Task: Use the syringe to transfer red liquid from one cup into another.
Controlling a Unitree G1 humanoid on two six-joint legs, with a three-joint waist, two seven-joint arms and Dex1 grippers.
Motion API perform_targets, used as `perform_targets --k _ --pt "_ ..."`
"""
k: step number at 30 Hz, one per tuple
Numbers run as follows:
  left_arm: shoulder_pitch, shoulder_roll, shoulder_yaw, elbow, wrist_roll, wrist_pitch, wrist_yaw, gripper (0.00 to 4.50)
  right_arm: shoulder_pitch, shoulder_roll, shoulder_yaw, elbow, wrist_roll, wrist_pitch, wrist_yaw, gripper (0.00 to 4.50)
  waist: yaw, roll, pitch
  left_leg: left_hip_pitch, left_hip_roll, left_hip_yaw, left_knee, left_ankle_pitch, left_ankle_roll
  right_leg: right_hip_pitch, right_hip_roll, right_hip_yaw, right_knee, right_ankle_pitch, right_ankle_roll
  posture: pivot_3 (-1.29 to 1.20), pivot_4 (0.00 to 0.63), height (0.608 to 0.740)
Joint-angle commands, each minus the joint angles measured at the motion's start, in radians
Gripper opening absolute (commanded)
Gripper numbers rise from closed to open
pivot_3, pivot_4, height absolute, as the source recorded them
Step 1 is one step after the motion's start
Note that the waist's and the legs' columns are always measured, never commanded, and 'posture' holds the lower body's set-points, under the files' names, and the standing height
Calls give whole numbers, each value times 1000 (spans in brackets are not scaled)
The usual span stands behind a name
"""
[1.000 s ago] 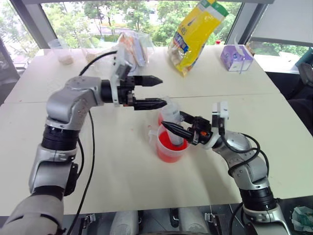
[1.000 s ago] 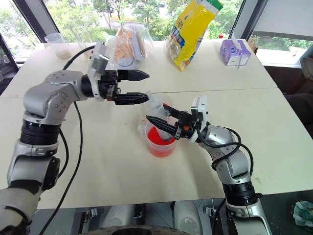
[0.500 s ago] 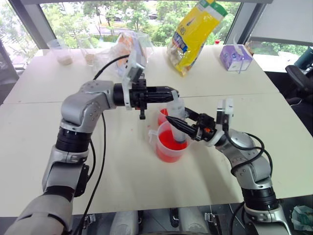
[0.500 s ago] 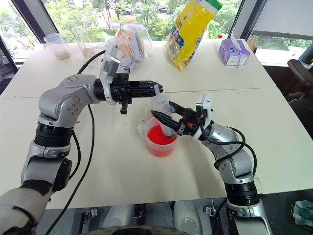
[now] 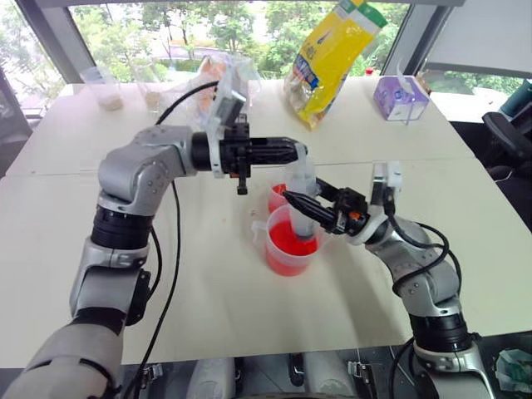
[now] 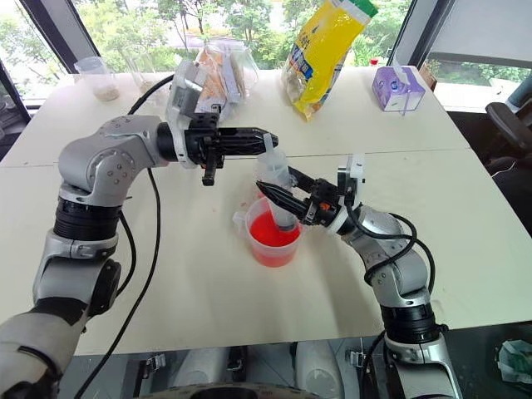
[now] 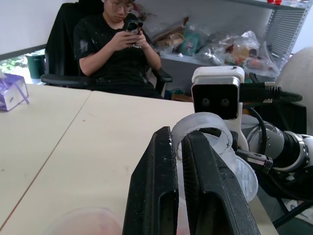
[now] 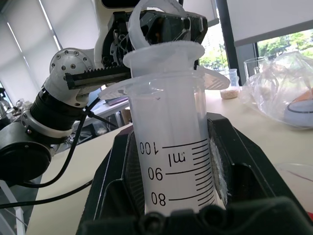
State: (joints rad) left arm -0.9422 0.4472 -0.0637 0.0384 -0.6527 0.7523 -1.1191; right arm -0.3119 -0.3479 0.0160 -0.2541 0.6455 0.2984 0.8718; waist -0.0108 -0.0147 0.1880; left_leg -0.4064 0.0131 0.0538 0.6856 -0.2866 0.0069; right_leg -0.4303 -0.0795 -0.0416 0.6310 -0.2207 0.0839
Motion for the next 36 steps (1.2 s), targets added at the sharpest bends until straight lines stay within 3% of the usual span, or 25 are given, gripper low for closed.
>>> perform_targets --k 1,17,26,29,32,36 --pt "-65 20 102 3 -18 -42 40 143 15 2 51 28 -19 -3 58 1391 -1 0 0 0 0 0 0 0 0 0 0 0 0 0 0 0 150 740" --pt "-80 55 126 1 -32 -48 58 143 16 0 68 60 -18 -20 86 1391 0 0 0 0 0 0 0 0 0 0 0 0 0 0 0 0 150 740" --pt "-7 81 73 -42 -38 -2 17 143 -27 -17 22 -59 52 53 37 1391 0 0 0 0 0 0 0 0 0 0 0 0 0 0 0 0 150 740" --pt "21 94 61 -54 -46 18 13 1012 -52 -27 -5 -103 101 105 10 1391 -1 0 0 0 0 0 0 0 0 0 0 0 0 0 0 0 150 740" --pt "63 119 59 -65 -28 5 10 2552 -80 -32 -37 -143 161 163 -30 1391 0 0 0 0 1 0 0 0 0 0 0 0 1 0 0 0 150 740" --pt "118 167 74 -88 -7 -19 -3 4290 -110 -36 -65 -162 203 200 -64 1391 0 0 0 0 1 0 0 0 0 0 0 0 0 0 0 0 150 740"
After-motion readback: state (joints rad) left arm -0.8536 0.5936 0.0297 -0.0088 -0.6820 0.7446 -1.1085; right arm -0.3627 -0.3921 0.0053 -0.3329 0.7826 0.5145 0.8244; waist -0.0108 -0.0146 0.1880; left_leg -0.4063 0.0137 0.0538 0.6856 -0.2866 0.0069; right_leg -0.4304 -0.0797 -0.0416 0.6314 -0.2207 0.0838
